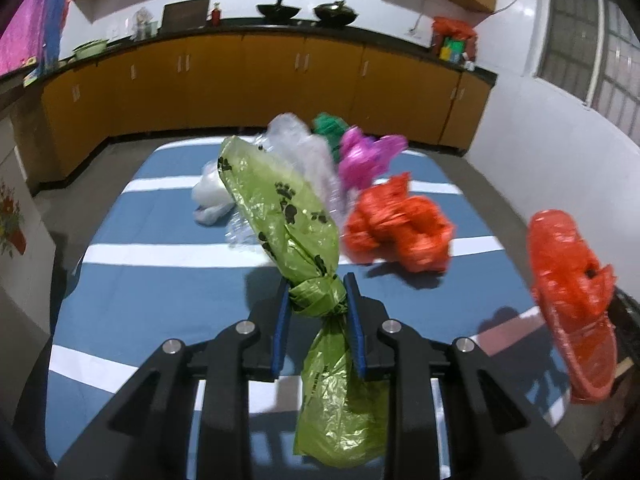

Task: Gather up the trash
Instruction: 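Grasp the green paw-print bag with the left tool while the right tool grasps a red bag, then carry both bags over the red basket and open both tools to drop them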

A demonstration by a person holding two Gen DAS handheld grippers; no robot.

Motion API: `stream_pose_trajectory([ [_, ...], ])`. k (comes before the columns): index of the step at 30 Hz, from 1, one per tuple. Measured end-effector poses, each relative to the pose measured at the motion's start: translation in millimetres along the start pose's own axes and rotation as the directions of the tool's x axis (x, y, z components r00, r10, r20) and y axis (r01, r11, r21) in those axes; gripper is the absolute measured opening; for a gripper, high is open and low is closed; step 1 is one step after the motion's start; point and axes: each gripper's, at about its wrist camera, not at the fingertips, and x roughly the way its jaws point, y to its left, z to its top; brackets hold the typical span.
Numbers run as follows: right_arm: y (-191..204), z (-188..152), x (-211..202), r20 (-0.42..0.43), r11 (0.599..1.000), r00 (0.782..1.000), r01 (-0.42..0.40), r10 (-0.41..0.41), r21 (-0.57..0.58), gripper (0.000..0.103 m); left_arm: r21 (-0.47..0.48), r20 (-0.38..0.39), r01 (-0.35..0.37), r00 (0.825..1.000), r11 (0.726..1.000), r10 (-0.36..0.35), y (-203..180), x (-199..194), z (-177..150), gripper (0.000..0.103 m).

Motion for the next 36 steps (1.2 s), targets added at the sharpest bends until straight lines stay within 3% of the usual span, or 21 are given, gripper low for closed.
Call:
stream_pose_trajectory([
  [11,-36,-4,-25,0.023,0.996,0.998,0.061,-0.062,0.059,0.014,0.098,0.065,0.131,0.988,0.986,-0.138,-61,-35,5,0.026],
  [21,-79,-9,-46,0.040,0.983,0.988,0.146,-0.151,0.114,0.014,0.176,0.050,0.243,0.966,0.954,-0.255,-122,-42,4,0.026],
  [28,-106,-14,-64,0.053,0.964,0.971,0.225,-0.235,0.144,0.014,0.225,0.017,0.334,0.938,0.916,-0.346,-169,-38,-2,0.026],
  [36,-140,-22,-84,0.047,0.923,0.936,0.333,-0.348,0.195,0.014,0.281,-0.037,0.433,0.897,0.856,-0.441,-221,-33,-14,0.026],
])
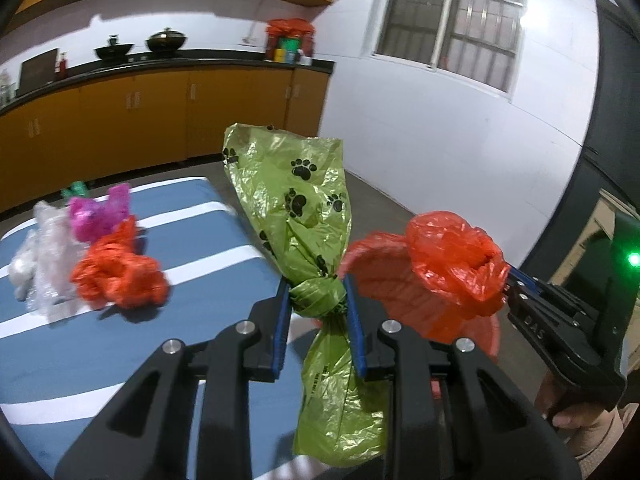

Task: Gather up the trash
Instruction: 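Carry both bags over the red basket and open both tools to drop them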

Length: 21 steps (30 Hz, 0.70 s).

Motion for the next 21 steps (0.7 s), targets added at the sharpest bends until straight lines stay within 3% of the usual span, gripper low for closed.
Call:
stream_pose_trajectory([
  [10,-38,-5,3,-0.017,0.995,0.997,0.083,-0.082,0.063,0.014,0.048,-0.046,0.104,0.994,0.993,-0.102,-42,37,3,0.026],
  [21,-58,-2,10,-0.032,0.985,0.994,0.109,-0.106,0.135,0.014,0.070,-0.102,0.170,0.981,0.983,-0.162,-67,73,4,0.027],
])
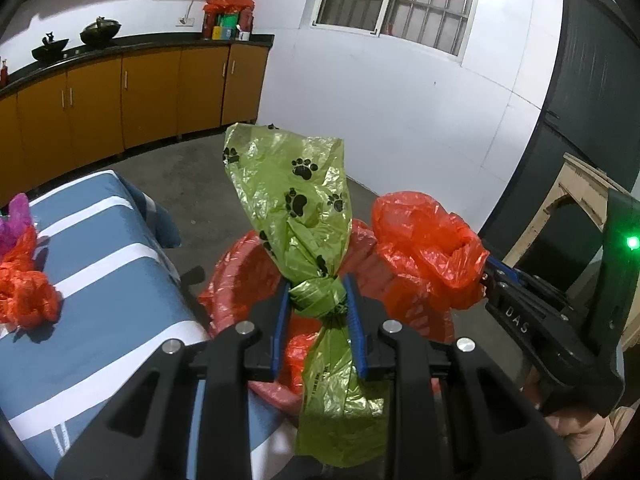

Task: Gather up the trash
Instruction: 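Carry both bags over the red basket and open both tools to drop them, then move both open tools back to the bag pile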

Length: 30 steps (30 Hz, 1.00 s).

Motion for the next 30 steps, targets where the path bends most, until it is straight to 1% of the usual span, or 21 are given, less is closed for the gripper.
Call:
stream_pose_trajectory([
  [3,-2,2,3,-0.003,1.000,1.000,-0.006,0.006,0.015,0.014,-0.004,-0.012,0.004,1.000,1.000,-0.004,-1,8,0,0.031],
  [4,-2,3,3,-0.001,1.000,1.000,-0.011,0.011,0.016,0.016,-0.006,-0.014,0.005,1.000,1.000,-0.005,0,10,0,0.032],
  [6,-3,4,4,0.001,1.000,1.000,-0.017,0.017,0.016,0.020,-0.010,-0.024,0.002,1.000,1.000,-0.002,1,13,-3,0.037],
  [8,-3,2,4,0.000,1.000,1.000,-0.022,0.022,0.016,0.027,-0.014,-0.035,-0.002,0.999,1.000,0.002,3,16,-5,0.038],
  [11,-5,1,5,-0.003,0.999,1.000,-0.028,0.028,0.025,0.029,-0.020,-0.045,-0.012,0.999,1.000,0.011,7,18,-8,0.042],
  [15,-7,0,4,-0.008,1.000,1.000,-0.015,0.016,0.025,0.031,-0.032,-0.046,-0.039,0.998,0.999,0.038,15,16,-12,0.043],
  [23,-11,0,2,-0.014,1.000,1.000,0.006,-0.006,0.020,0.031,-0.071,-0.004,-0.132,0.991,0.989,0.132,43,-10,-20,0.053],
  [27,1,-1,1,-0.013,1.000,1.000,-0.006,0.006,-0.014,0.031,-0.082,0.027,-0.201,0.979,0.976,0.204,55,-29,-25,0.060],
  [29,8,-2,2,-0.015,0.999,1.000,-0.019,0.018,-0.038,0.037,-0.088,0.044,-0.246,0.967,0.965,0.250,64,-41,-29,0.064],
  [30,14,-2,1,-0.015,0.998,0.999,-0.030,0.030,-0.052,0.046,-0.093,0.051,-0.274,0.959,0.957,0.279,70,-47,-32,0.066],
])
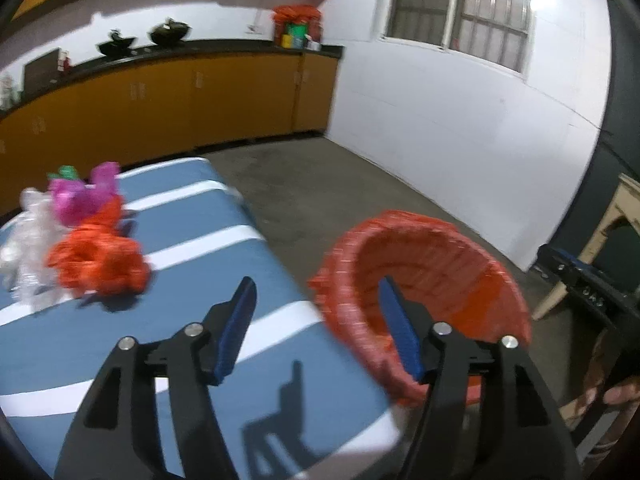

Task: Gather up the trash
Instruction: 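Move both open tools back to the bag pile, then grasp the clear bubble-wrap bag with the left tool while the right tool grasps a red bag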

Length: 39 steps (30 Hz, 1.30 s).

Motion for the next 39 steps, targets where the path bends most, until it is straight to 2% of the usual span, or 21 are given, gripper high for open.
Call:
stream_pose_trajectory([
  [1,5,0,0,0.003,1.000,1.000,-0.011,0.011,-0.010,0.050,-0.005,0.008,-0.021,1.000,1.000,0.021,6,-4,-2,0.068],
  [5,35,2,-1,0.010,0.996,0.997,-0.073,0.074,-0.059,0.055,-0.047,0.026,-0.114,0.993,0.992,0.115,43,-19,-10,0.073],
  [9,79,4,2,-0.001,0.978,0.987,-0.162,0.163,-0.132,0.056,-0.111,0.020,-0.213,0.976,0.971,0.216,87,-35,-20,0.076],
  [13,130,1,8,-0.037,0.943,0.965,-0.263,0.261,-0.205,0.056,-0.184,0.000,-0.325,0.944,0.928,0.331,136,-53,-33,0.077],
  [20,218,-9,27,-0.119,0.866,0.909,-0.416,0.399,-0.276,0.056,-0.288,0.015,-0.442,0.885,0.849,0.466,198,-91,-51,0.077],
  [24,266,-17,39,-0.167,0.821,0.876,-0.482,0.452,-0.307,0.056,-0.304,0.029,-0.478,0.860,0.824,0.510,220,-107,-59,0.077],
  [28,304,-23,51,-0.200,0.786,0.849,-0.529,0.490,-0.319,0.056,-0.345,0.026,-0.477,0.856,0.808,0.516,244,-117,-65,0.078],
  [31,326,-25,62,-0.215,0.771,0.841,-0.541,0.496,-0.336,0.056,-0.370,0.020,-0.483,0.850,0.794,0.527,254,-120,-68,0.079],
  [34,340,-25,76,-0.225,0.773,0.841,-0.541,0.492,-0.330,0.063,-0.386,0.010,-0.487,0.847,0.783,0.532,264,-121,-72,0.080],
  [39,350,-25,88,-0.245,0.768,0.836,-0.548,0.490,-0.332,0.067,-0.400,0.001,-0.486,0.848,0.778,0.530,274,-119,-75,0.080],
])
